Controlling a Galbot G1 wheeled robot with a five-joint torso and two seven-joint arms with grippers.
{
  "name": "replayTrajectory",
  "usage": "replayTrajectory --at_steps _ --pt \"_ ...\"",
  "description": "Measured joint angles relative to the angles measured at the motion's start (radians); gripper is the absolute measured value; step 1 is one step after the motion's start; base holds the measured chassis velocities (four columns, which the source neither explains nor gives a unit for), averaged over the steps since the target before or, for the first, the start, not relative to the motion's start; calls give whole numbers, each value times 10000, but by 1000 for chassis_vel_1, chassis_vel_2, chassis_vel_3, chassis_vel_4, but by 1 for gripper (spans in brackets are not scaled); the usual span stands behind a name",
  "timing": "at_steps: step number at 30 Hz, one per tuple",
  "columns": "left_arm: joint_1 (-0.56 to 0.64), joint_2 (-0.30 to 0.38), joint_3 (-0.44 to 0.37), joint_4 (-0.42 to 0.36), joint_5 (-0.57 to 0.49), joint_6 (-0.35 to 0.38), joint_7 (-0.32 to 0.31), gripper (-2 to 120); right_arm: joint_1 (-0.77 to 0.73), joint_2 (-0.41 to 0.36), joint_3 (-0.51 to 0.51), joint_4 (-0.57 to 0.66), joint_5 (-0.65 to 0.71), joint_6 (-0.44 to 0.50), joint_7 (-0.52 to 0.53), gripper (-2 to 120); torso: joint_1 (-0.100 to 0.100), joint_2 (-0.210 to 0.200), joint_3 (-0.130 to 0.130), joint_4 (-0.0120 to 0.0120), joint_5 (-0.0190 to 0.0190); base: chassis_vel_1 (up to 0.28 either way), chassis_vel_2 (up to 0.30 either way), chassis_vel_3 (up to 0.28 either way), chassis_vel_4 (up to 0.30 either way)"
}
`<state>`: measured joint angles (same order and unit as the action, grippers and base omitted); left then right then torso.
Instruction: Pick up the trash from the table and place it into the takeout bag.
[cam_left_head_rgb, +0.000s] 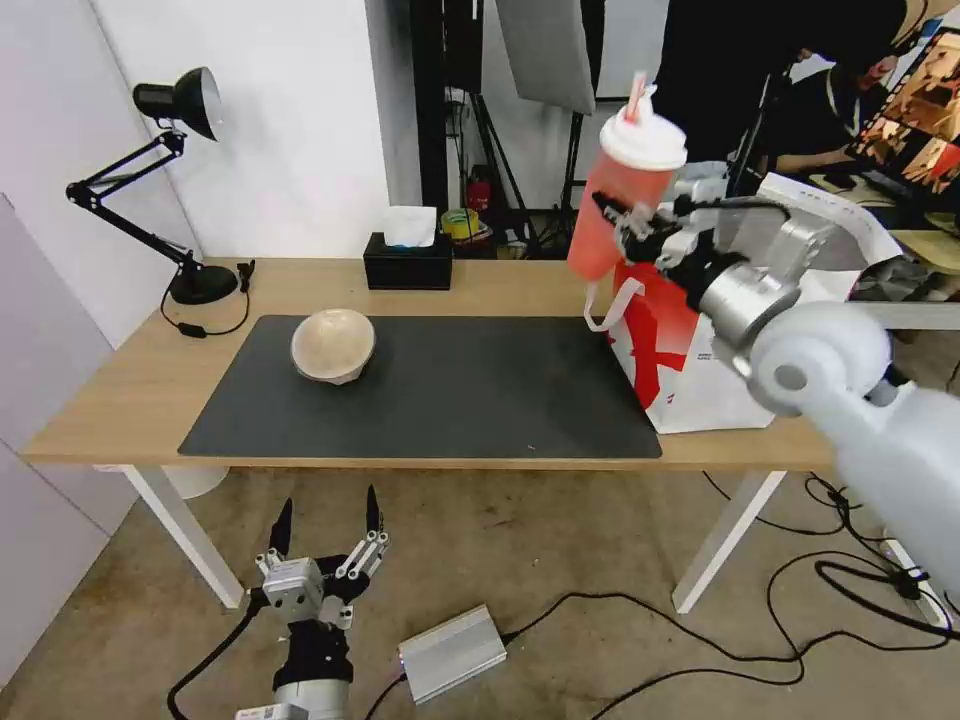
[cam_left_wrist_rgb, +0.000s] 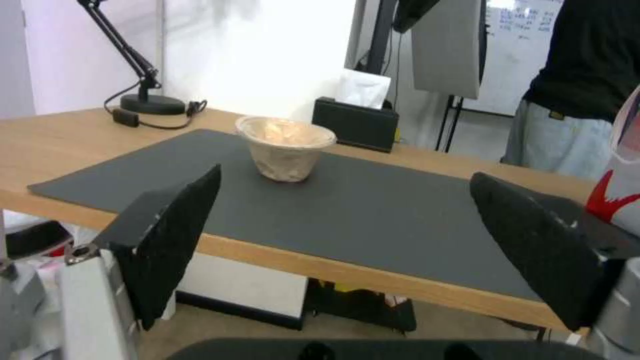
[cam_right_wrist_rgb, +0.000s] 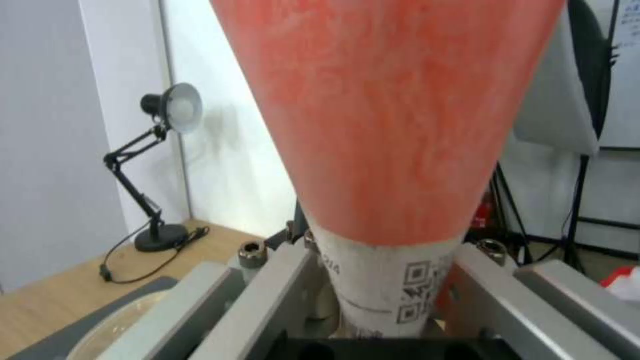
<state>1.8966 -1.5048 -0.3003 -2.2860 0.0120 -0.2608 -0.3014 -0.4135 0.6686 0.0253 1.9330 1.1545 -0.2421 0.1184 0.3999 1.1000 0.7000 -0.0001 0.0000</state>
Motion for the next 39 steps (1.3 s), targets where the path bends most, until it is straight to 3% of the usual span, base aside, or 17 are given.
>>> replayTrajectory --at_steps 39 --pt "-164 91 -12 243 156 -65 -1 100 699 -749 346 -1617 239 -20 -75 5 0 0 0 1 0 0 0 0 0"
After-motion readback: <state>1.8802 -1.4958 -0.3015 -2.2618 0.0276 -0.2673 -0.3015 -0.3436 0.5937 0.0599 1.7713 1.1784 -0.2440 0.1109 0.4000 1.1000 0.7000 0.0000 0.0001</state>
